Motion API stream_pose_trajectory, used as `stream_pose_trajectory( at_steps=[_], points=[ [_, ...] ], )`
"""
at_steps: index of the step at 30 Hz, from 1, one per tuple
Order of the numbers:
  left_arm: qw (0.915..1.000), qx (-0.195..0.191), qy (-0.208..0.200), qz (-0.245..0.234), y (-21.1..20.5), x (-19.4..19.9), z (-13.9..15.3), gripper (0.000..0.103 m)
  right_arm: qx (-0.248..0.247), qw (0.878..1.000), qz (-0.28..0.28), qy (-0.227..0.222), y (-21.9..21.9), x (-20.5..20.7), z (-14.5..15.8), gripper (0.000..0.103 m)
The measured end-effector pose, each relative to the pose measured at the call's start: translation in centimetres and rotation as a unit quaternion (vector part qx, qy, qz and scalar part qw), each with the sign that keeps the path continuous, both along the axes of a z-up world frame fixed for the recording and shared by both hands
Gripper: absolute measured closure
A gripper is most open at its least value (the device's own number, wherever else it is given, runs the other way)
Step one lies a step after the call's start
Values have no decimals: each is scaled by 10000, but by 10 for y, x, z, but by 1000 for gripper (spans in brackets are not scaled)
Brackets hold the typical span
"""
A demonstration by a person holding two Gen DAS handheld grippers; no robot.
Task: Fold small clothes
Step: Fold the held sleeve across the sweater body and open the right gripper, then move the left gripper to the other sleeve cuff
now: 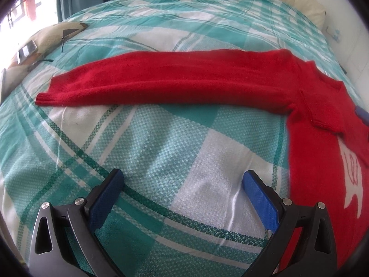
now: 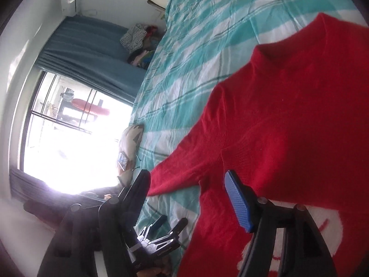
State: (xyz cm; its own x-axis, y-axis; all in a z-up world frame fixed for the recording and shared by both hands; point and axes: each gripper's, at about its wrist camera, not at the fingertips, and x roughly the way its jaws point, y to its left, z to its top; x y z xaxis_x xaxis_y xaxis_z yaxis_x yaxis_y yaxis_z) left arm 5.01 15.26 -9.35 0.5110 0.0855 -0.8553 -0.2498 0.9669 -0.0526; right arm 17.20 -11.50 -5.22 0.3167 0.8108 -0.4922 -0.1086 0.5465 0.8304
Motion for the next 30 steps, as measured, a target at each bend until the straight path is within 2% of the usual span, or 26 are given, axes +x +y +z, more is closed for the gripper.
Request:
stream_pose_trajectory(
  at_steps=[5,9,13,16,18,20,22,23,25,27,30],
  points=[
    [9993,367,98,-32,-11,3,-5,0,-513,9975,-465,107,-60,-14,-10,35],
    [9988,496,48,-38,-14,2,-7,0,-1834,9784,-902,315,-121,-34,-30,35],
    [9990,441,25,-36,-12,1,-8,0,-1947,9705,-1420,50,-182,-80,-29,35],
    [9987,517,33,-26,-14,1,-9,0,-2350,9559,-1737,-283,-211,-120,-17,35],
    [9987,511,39,-16,-14,2,-9,0,-2694,9414,-1968,-496,-226,-148,-13,35],
    [9987,505,35,-14,-14,2,-9,0,-3205,9196,-2170,-674,-238,-171,-10,35],
    [9988,494,27,-15,-14,2,-8,0,-3584,9008,-2343,-725,-250,-192,-15,33],
    [9988,483,22,-17,-14,2,-8,0,-3673,8956,-2414,-690,-256,-199,-21,33],
    [9990,451,26,-29,-14,1,-7,0,-3624,8956,-2462,-771,-263,-212,-28,33],
    [9991,420,22,-47,-13,-1,-5,0,-3669,8905,-2456,-1097,-260,-223,-31,31],
    [9990,448,21,-42,-16,-3,-4,0,-3815,8854,-2353,-1231,-253,-223,-32,21]
  ],
)
